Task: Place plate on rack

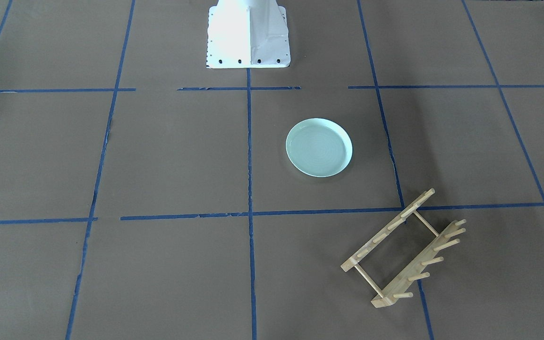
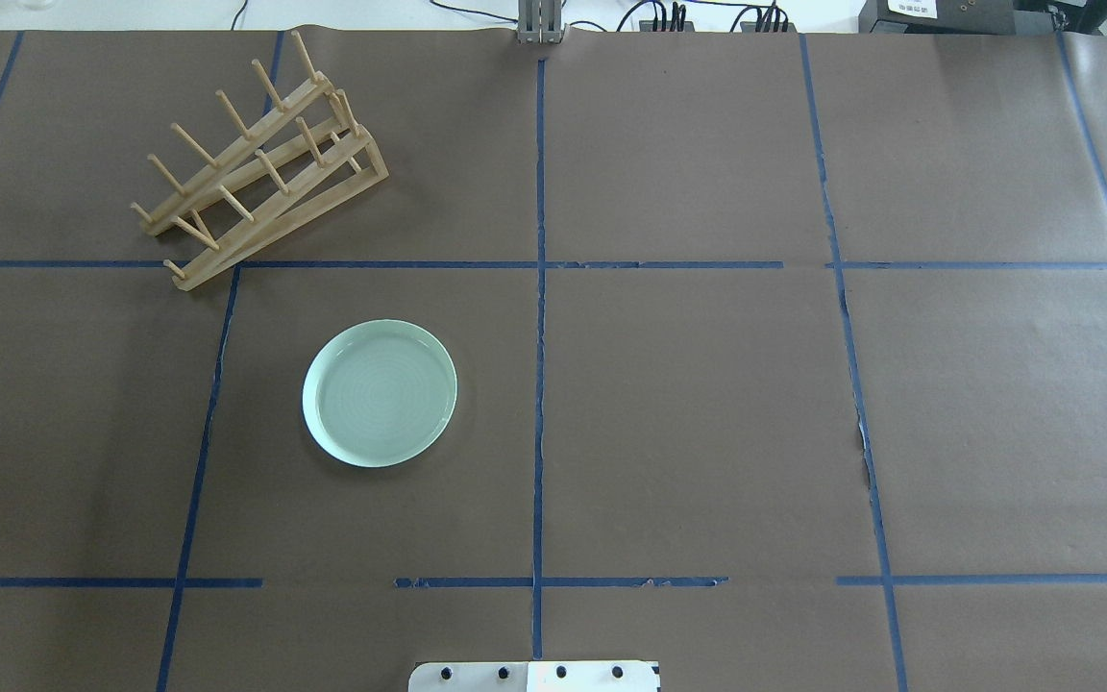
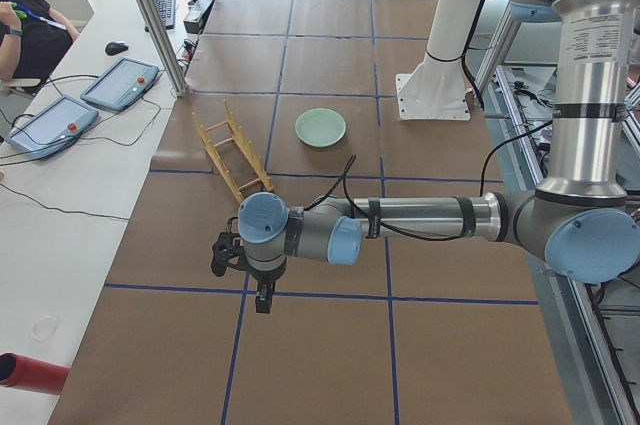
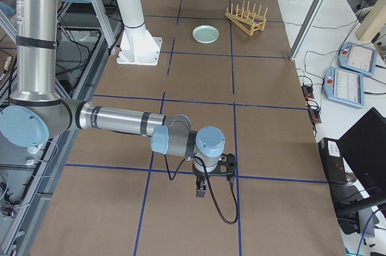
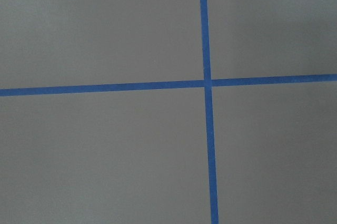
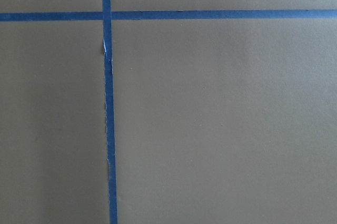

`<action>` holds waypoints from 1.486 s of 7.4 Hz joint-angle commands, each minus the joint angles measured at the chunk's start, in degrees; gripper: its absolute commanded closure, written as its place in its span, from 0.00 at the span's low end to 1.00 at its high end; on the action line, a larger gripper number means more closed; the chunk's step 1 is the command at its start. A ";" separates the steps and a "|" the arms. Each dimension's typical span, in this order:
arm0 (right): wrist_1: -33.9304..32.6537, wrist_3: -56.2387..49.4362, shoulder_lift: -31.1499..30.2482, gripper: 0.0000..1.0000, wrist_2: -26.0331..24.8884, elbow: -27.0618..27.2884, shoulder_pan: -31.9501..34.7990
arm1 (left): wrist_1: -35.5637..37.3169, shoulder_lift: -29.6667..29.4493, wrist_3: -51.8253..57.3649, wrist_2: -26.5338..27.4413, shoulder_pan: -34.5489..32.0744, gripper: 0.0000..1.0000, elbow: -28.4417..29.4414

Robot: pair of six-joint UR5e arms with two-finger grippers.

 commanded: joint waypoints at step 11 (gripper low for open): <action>-0.09 0.01 0.00 0.00 0.00 0.06 0.00 | 17.98 -18.42 -39.42 12.10 27.28 0.00 -30.93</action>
